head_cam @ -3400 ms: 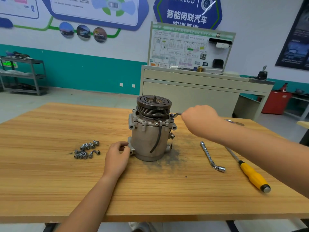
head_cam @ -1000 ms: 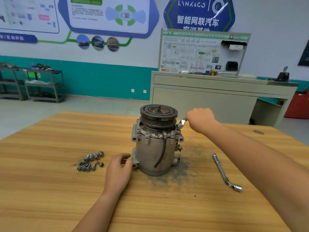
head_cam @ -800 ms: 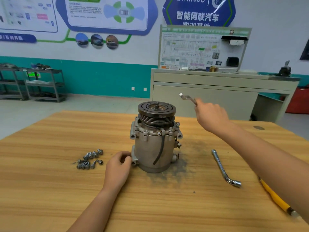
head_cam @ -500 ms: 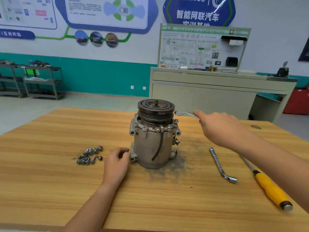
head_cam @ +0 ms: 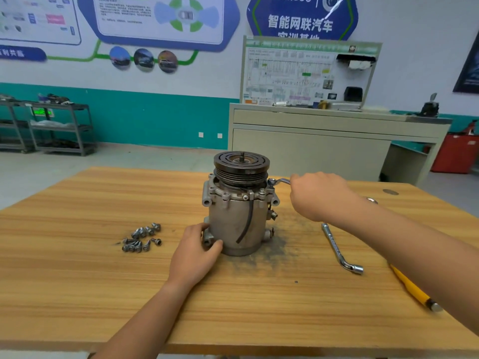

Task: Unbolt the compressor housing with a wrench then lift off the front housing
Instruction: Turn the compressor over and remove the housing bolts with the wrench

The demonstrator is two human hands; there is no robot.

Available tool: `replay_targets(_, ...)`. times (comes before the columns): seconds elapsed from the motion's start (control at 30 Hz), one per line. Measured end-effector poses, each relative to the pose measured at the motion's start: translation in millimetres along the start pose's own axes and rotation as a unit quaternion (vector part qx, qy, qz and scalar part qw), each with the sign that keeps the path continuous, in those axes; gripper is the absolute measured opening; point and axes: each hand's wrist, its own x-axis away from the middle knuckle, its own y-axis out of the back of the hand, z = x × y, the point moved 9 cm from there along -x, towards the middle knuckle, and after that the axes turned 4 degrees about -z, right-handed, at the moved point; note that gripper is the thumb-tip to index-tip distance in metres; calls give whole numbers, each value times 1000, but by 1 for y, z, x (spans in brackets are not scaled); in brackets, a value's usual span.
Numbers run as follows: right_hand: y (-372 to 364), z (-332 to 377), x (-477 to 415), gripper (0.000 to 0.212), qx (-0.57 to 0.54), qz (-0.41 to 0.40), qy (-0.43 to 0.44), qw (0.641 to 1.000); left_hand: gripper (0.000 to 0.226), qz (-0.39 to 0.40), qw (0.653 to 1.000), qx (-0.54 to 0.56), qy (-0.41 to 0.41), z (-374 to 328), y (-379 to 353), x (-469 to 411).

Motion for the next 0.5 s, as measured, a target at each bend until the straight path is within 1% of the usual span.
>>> replay_targets(0.07, -6, 0, 1, 26, -13, -2, -14, 1000, 45, 0, 1000, 8, 0, 1, 0, 0)
replay_targets(0.17, -9, -1, 3, 33, 5, -7, -7, 1000, 40, -2, 1000, 18, 4, 2, 2, -1)
replay_targets(0.23, -6, 0, 3, 24, 13, 7, -3, 1000, 37, -1, 1000, 26, -2, 3, 1, -1)
replay_targets(0.3, -3, 3, 1, 10, 33, 29, 4, 999, 40, -5, 999, 32, -9, 3, 2, -1)
replay_targets(0.37, 2, 6, -3, 17, 63, 41, 8, 997, 47, -19, 999, 39, -5, 4, 4, -2)
replay_targets(0.43, 4, 5, -9, 24, 104, 36, 16, 994, 54, -32, 998, 46, 5, 6, 7, -2)
replay_targets(0.5, 1, 1, -15, 21, 156, 28, 34, 987, 58, -34, 998, 45, 10, 7, 7, -2)
